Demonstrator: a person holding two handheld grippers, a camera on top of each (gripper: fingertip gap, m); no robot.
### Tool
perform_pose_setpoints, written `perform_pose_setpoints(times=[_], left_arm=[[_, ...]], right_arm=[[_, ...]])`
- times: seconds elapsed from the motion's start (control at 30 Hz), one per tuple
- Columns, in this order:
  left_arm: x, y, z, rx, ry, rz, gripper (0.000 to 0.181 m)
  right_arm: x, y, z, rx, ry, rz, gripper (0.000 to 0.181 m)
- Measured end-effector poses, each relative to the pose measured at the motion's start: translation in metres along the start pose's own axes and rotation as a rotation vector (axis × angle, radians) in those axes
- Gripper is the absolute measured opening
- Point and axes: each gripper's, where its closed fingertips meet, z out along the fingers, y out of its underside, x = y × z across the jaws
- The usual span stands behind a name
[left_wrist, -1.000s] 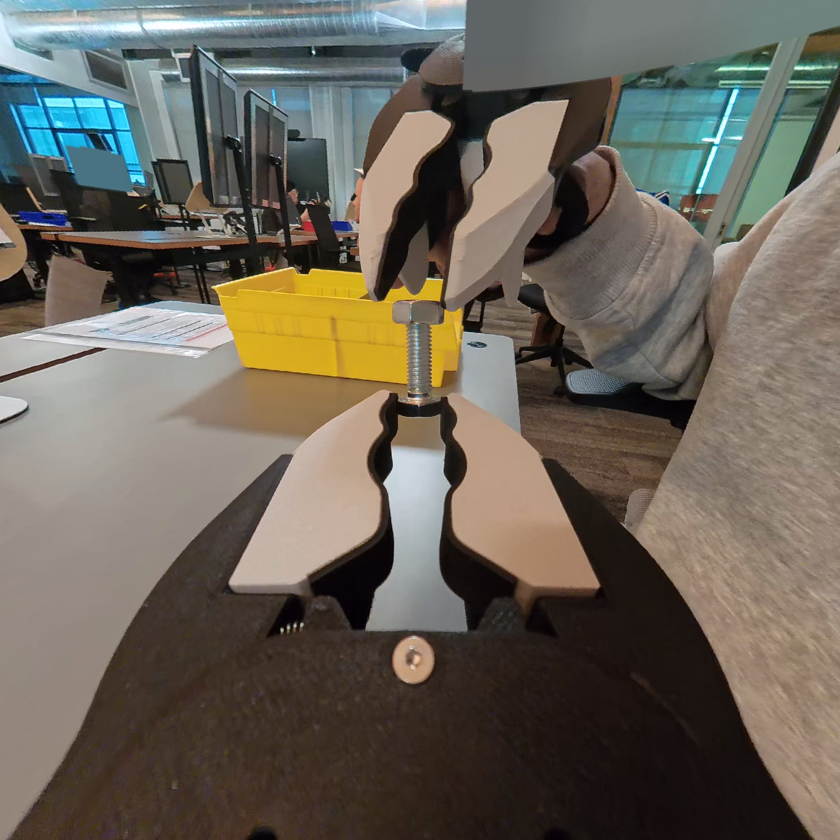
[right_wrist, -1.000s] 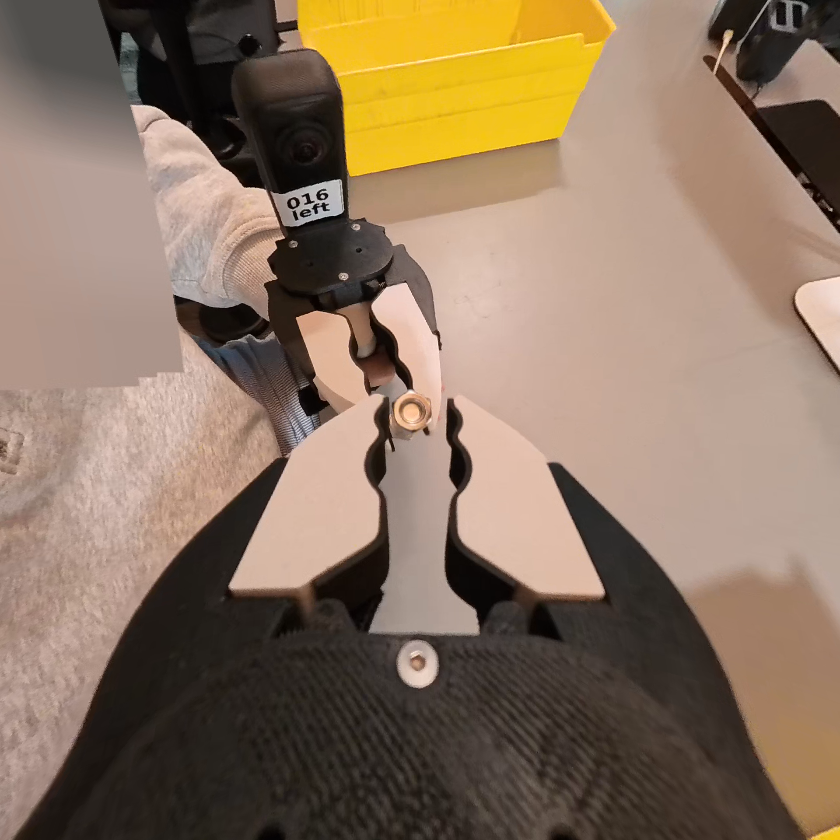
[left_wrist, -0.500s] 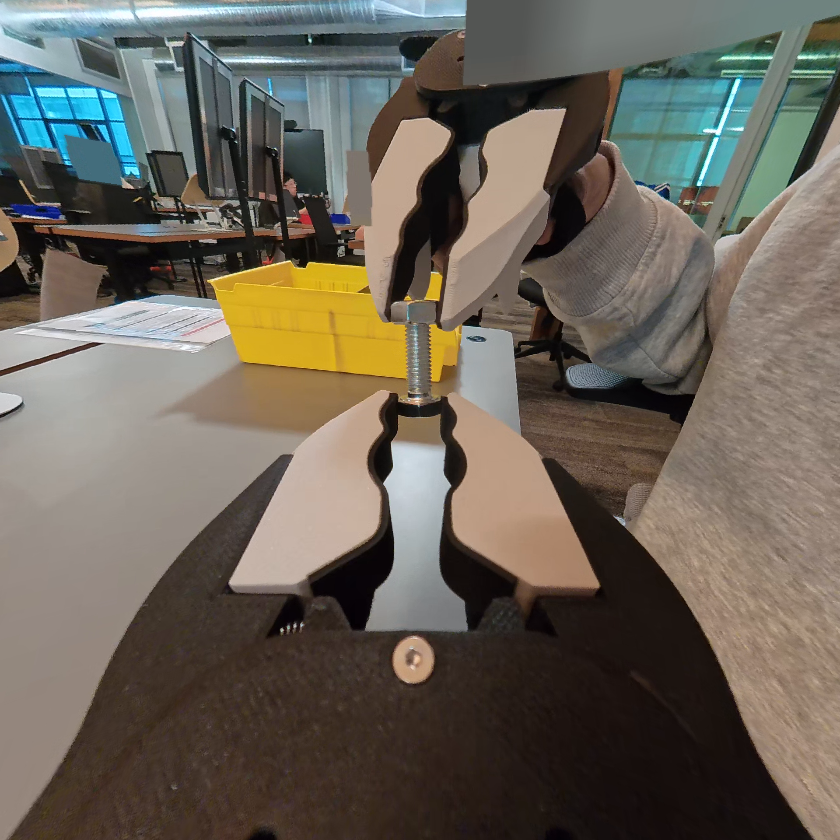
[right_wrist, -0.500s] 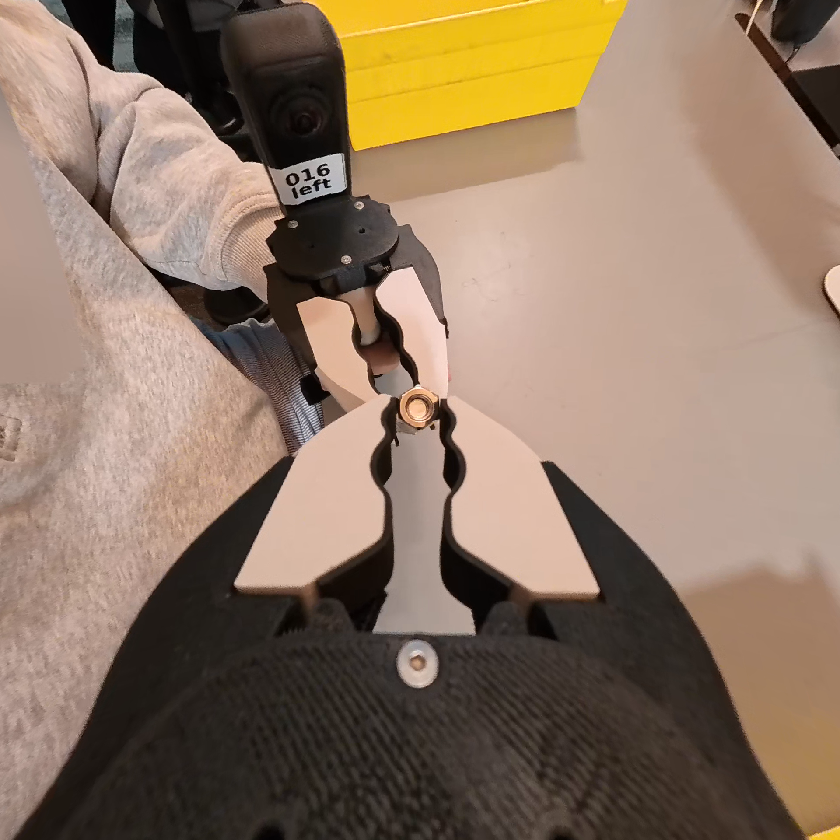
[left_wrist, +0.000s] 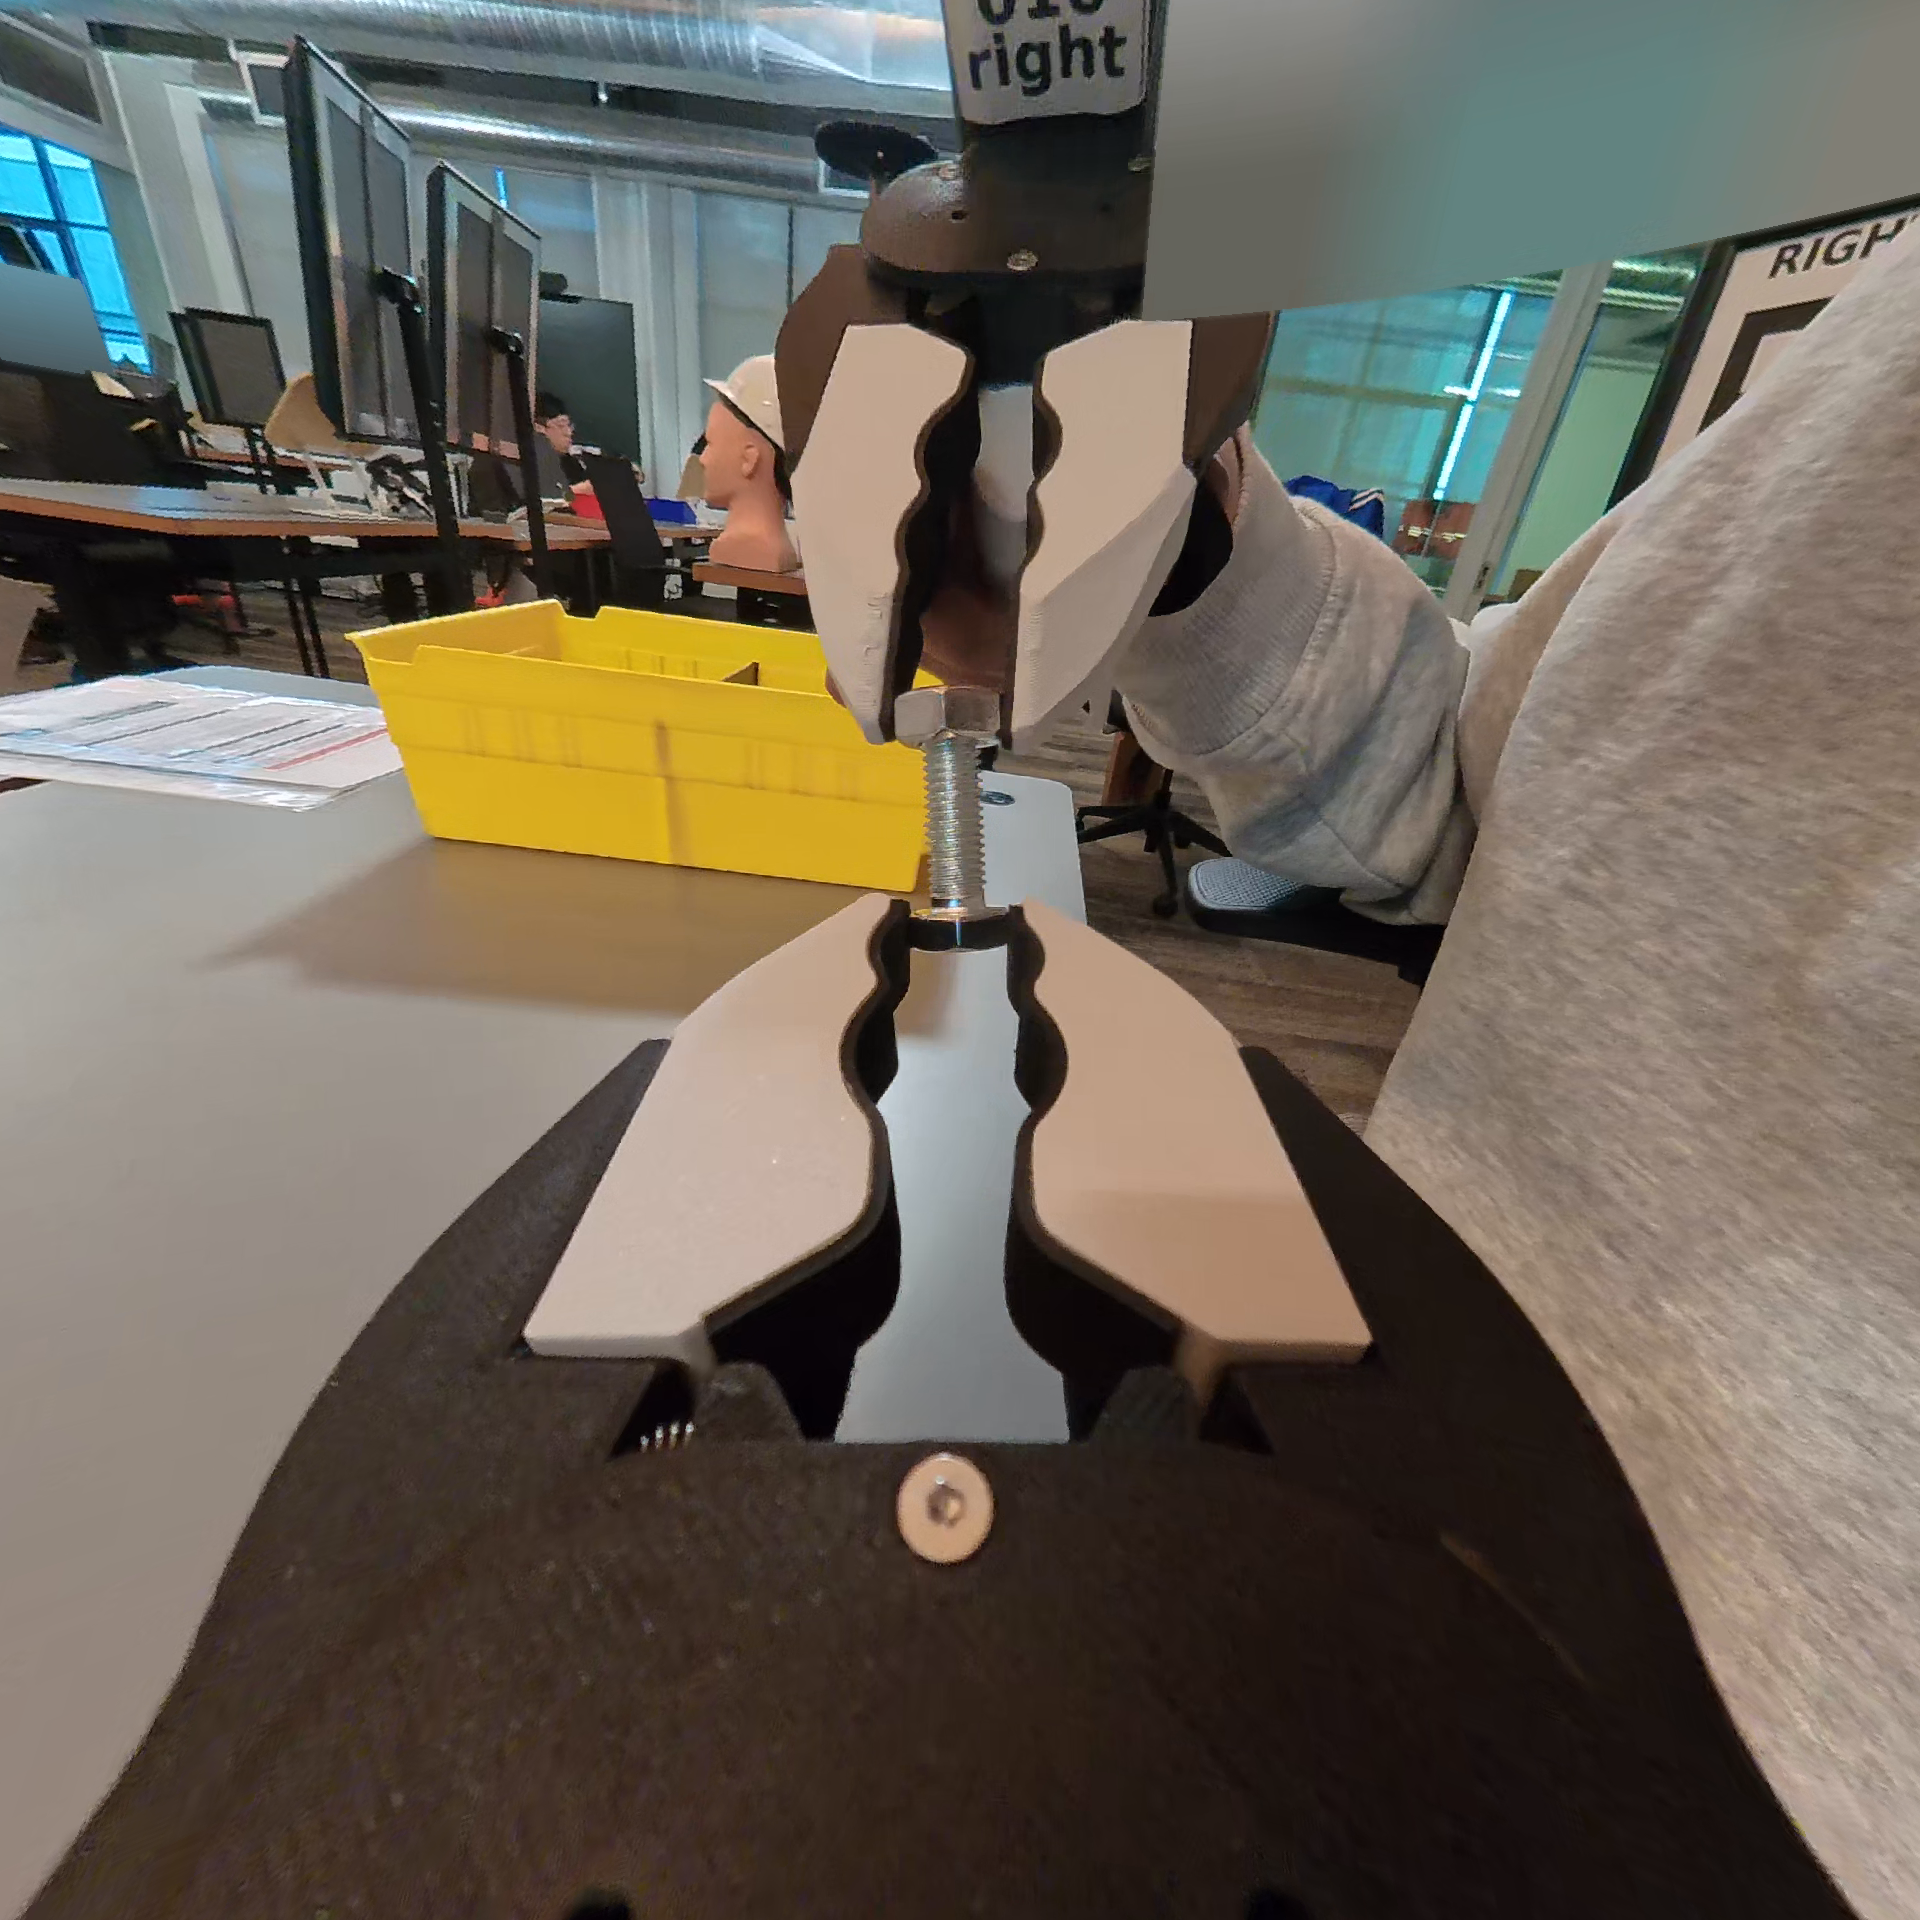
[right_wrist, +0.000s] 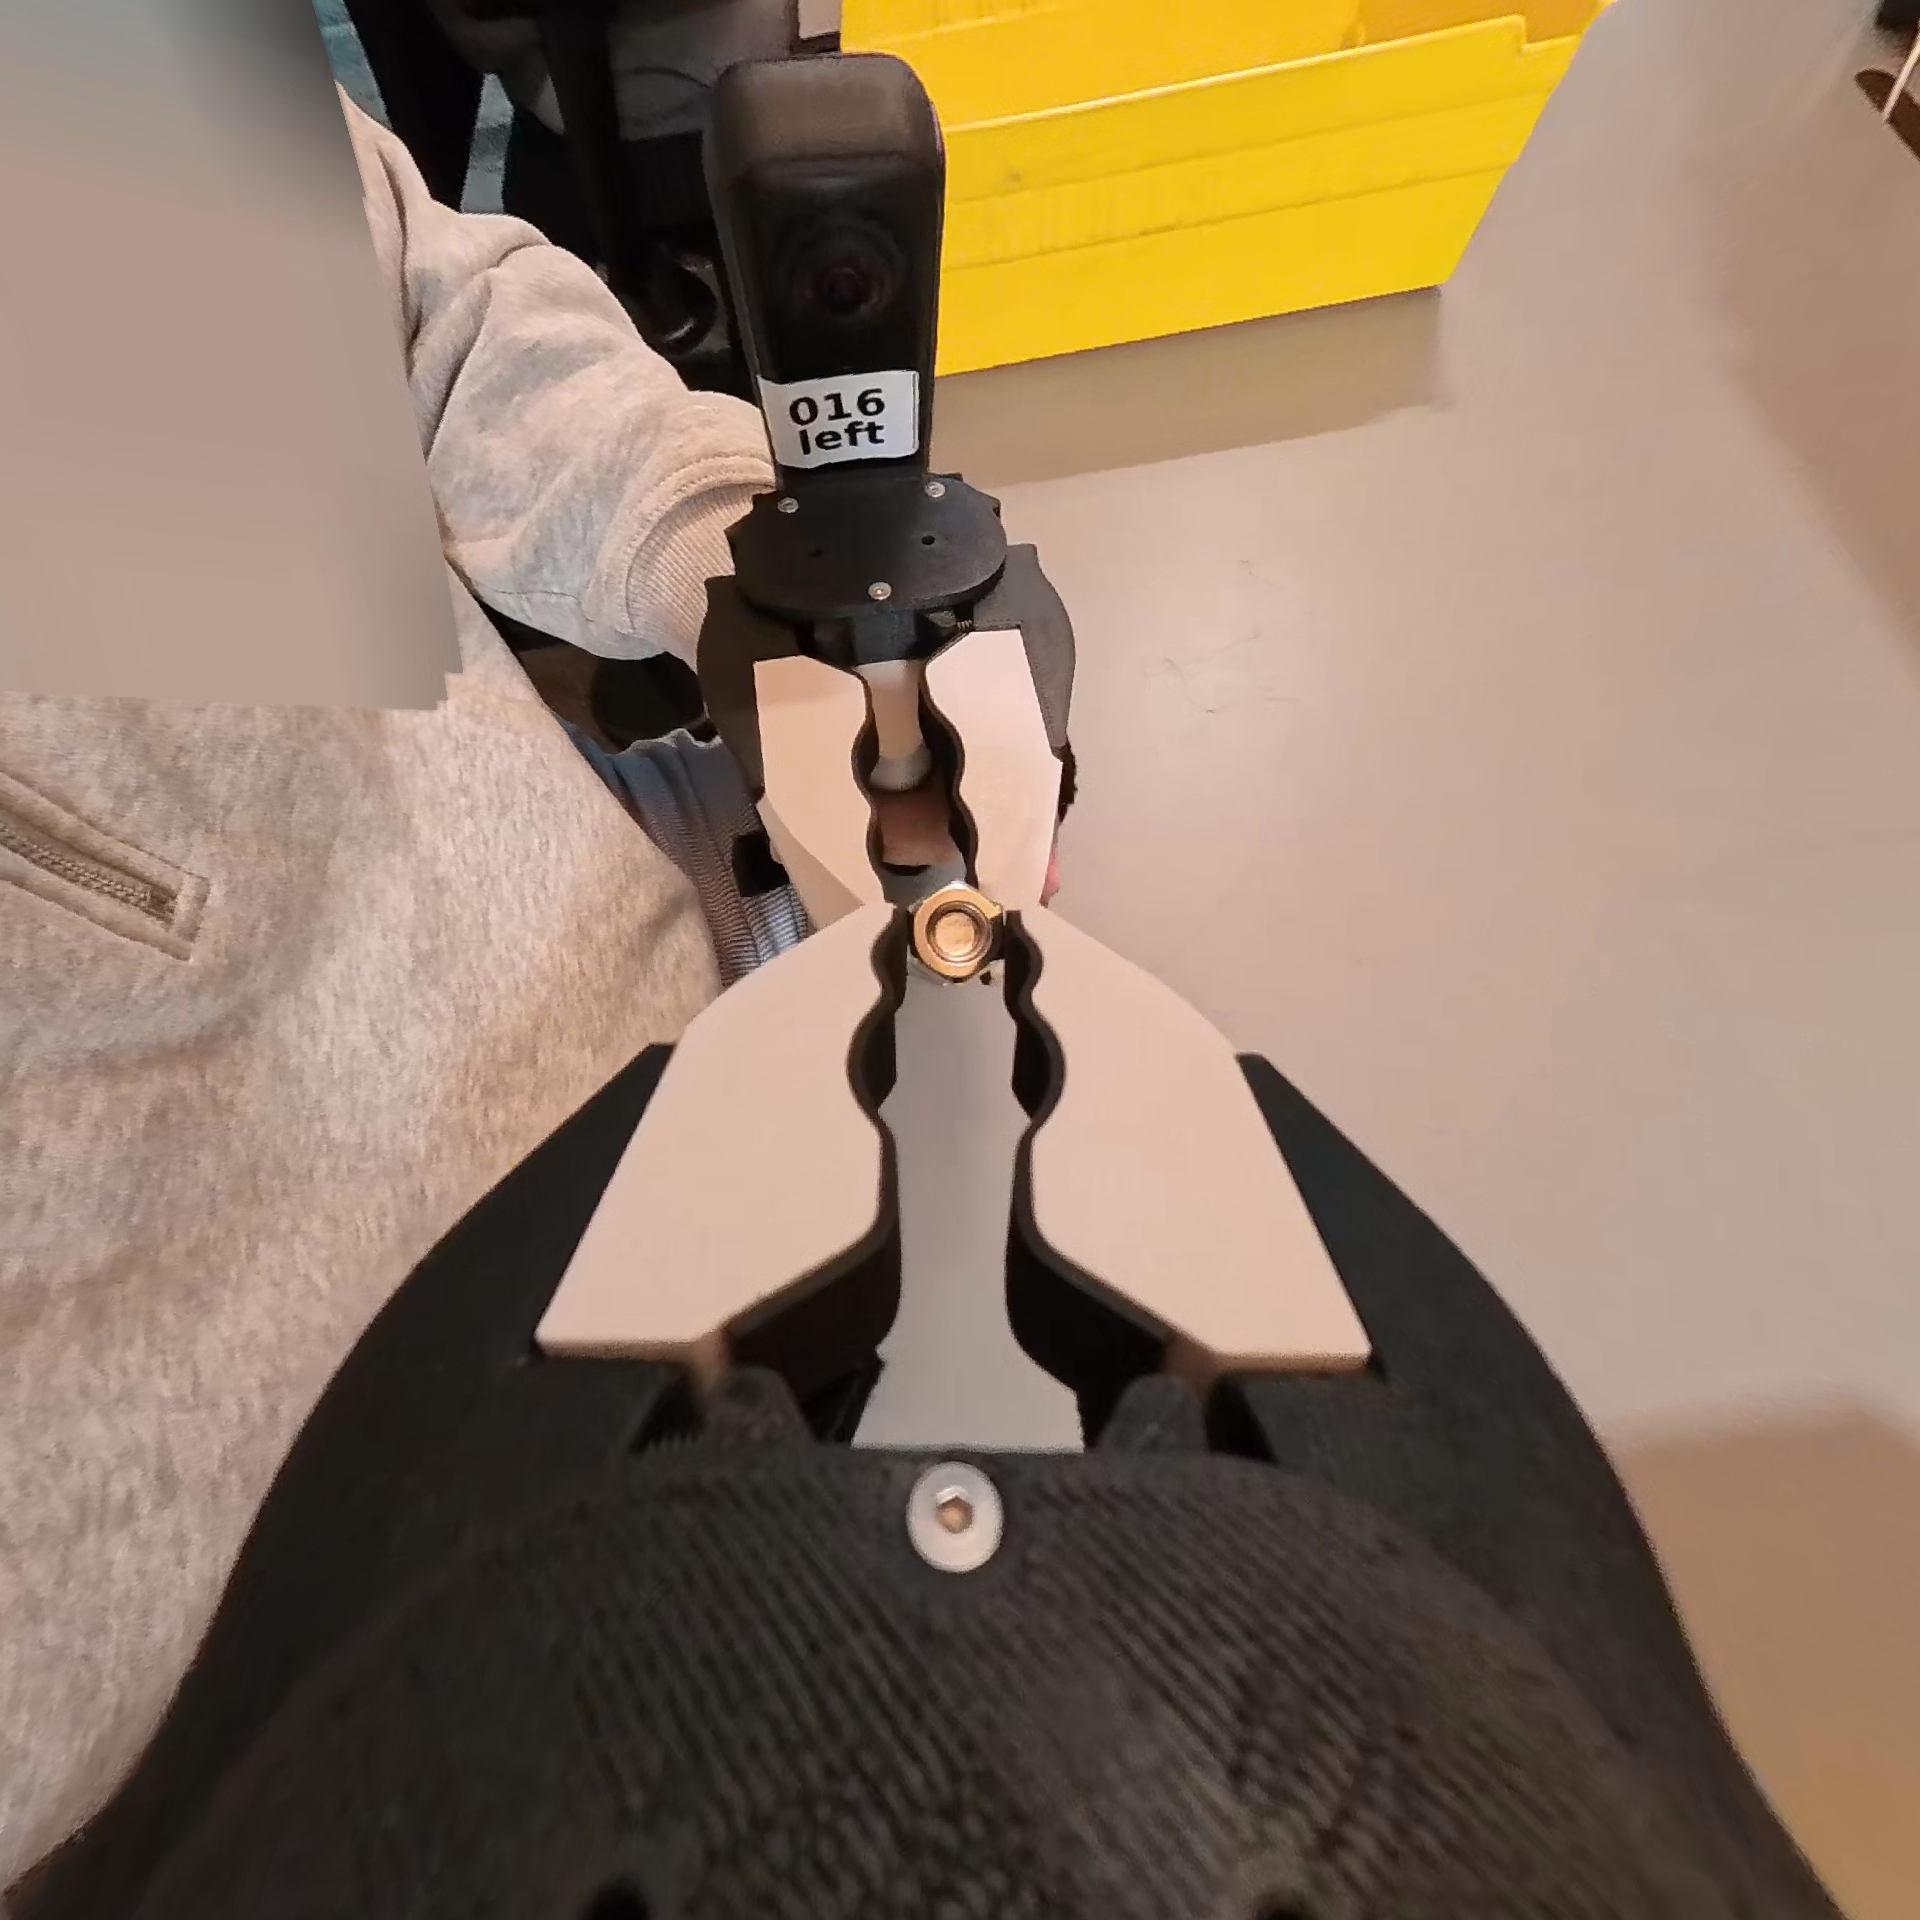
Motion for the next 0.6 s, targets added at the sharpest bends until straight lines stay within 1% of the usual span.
perform_pose_setpoints(times=[0.2, 0.6], left_arm=[[0.010, 0.001, 0.000, -0.005, 0.079, -0.052, 0.018], [0.023, 0.001, -0.003, -0.008, 0.226, -0.171, 0.018]], right_arm=[[-0.008, 0.001, -0.001, 0.007, -0.048, -0.055, 0.018], [-0.019, 0.003, -0.002, 0.021, -0.123, -0.092, 0.018]])
